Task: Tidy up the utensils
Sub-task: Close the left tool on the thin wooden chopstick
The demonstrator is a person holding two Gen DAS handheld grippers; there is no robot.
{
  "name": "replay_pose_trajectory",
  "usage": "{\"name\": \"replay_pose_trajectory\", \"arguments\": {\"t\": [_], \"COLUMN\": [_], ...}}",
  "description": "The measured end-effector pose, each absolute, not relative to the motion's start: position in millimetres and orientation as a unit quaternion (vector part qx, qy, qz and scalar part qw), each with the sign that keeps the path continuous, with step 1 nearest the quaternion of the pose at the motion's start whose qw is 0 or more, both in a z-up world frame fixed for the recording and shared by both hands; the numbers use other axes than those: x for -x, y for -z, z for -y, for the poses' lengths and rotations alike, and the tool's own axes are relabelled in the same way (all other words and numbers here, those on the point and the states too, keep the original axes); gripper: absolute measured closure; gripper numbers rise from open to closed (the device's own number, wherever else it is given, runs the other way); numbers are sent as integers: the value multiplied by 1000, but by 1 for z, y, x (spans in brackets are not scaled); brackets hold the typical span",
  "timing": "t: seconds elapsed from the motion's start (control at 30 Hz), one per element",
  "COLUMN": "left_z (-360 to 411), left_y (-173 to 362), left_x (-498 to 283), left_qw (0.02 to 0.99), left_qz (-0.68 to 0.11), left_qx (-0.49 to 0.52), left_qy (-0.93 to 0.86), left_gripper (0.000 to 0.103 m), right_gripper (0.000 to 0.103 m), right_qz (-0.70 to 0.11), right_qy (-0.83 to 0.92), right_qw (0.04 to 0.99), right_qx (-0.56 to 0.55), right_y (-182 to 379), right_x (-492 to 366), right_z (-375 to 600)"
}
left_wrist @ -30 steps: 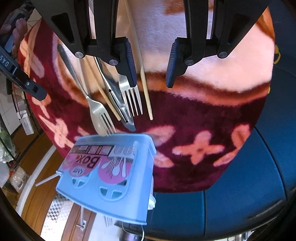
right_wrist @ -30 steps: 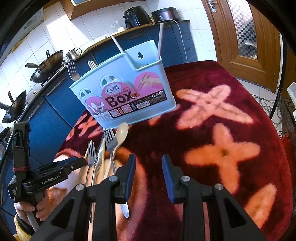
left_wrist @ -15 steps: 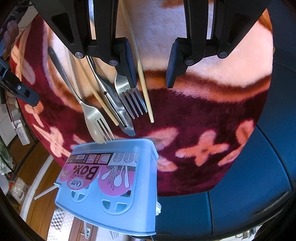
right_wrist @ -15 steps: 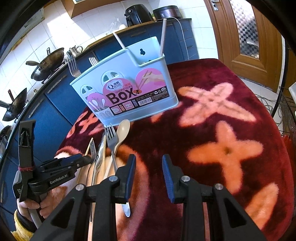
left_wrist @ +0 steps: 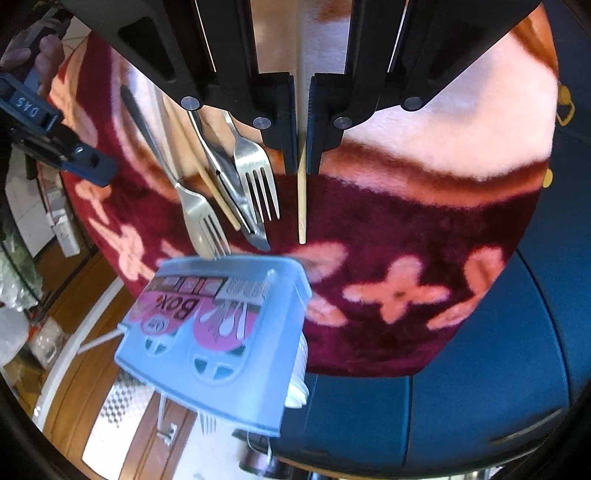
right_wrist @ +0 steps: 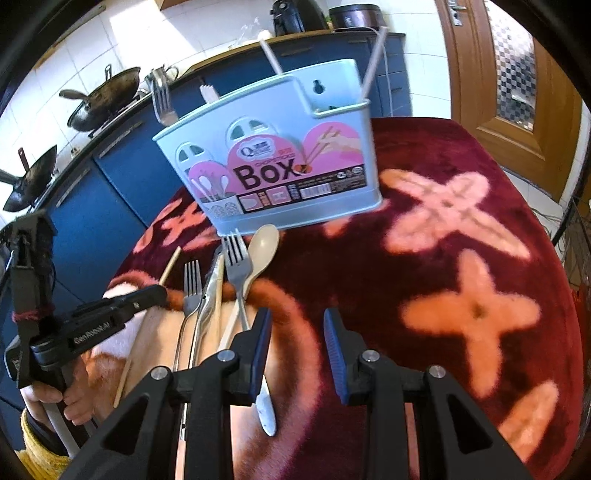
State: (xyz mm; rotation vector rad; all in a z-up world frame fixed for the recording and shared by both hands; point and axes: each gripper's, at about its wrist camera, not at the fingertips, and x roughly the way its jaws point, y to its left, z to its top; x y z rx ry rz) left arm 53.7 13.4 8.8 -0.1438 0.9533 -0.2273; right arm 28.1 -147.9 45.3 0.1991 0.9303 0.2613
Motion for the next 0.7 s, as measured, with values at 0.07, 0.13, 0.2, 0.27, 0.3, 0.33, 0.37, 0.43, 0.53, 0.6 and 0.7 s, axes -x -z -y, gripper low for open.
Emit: {"name": "replay_pose_trajectory", "arguments": {"t": [0.07, 0.13, 0.2, 0.27, 0.3, 0.33, 0.37, 0.43, 0.53, 0.6, 0.7], "left_z": [-17, -22, -26, -30, -32, -33, -35, -36, -39, -40, -41], "left_y": [-14, -19, -23, -26, -26, -27, -28, -29, -28, -28, -27], "left_x": [-52, -51, -50, -50, -50, -50, -49, -49, -49, -49, -51], "left_qw": [886, 891, 895, 899, 900, 901, 902, 903, 904, 903, 903], "left_qz": [-446, -436, -427, -419, -416, -413, -411, -407, -404, -403, -402], "left_qx": [73, 77, 82, 88, 90, 93, 95, 97, 101, 105, 109], "left_qy": [105, 100, 97, 96, 96, 96, 97, 97, 99, 101, 102], "left_gripper": [99, 99, 99, 99, 99, 99, 99, 99, 99, 99, 99], "right_gripper": [70, 66, 64, 64, 63, 63, 62, 62, 62, 61, 58], "right_qz": [-449, -451, -453, -458, -460, -461, -463, -469, -475, -480, -487], "right_qy": [-131, -137, -144, -157, -161, -165, -167, -175, -183, -185, -191], "right_qw": [879, 879, 877, 873, 872, 871, 869, 866, 861, 858, 852], "right_qx": [-87, -76, -67, -58, -54, -46, -37, -25, -6, 5, 20], "right_y": [-46, -47, -48, -49, -49, -48, -47, -45, -41, -38, -35], "right_x": [-32, -37, -44, -52, -56, -60, -66, -75, -89, -96, -106], "right_z": [142, 135, 129, 120, 117, 113, 109, 101, 93, 89, 84]}}
